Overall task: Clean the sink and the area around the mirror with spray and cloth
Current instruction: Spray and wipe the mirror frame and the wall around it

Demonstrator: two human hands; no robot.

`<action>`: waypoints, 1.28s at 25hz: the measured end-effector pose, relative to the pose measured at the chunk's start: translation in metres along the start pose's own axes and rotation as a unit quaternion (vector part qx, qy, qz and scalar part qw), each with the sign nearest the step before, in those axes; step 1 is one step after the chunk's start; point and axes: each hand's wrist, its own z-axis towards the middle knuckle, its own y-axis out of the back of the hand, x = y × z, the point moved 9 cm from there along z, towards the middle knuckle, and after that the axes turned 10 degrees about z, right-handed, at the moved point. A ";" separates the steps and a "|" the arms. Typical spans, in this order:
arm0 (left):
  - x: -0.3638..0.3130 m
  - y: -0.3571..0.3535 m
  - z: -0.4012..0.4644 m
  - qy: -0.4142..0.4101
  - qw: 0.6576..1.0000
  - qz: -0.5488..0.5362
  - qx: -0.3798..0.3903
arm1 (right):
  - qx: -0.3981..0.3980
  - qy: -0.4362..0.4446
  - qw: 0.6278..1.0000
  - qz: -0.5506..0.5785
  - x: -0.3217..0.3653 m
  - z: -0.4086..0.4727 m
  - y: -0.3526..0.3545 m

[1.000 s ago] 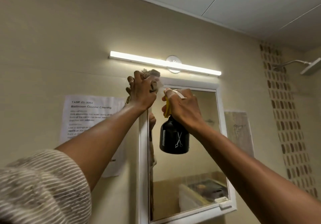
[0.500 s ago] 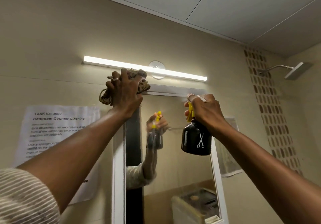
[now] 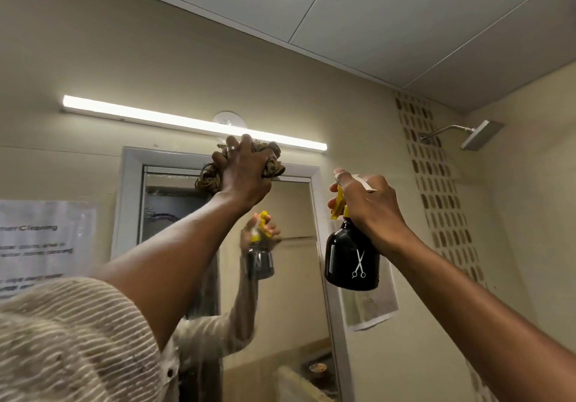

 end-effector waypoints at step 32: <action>-0.172 -0.137 -0.157 -0.056 0.980 0.099 0.163 | 0.094 -0.015 0.995 0.030 -0.055 -0.016 0.080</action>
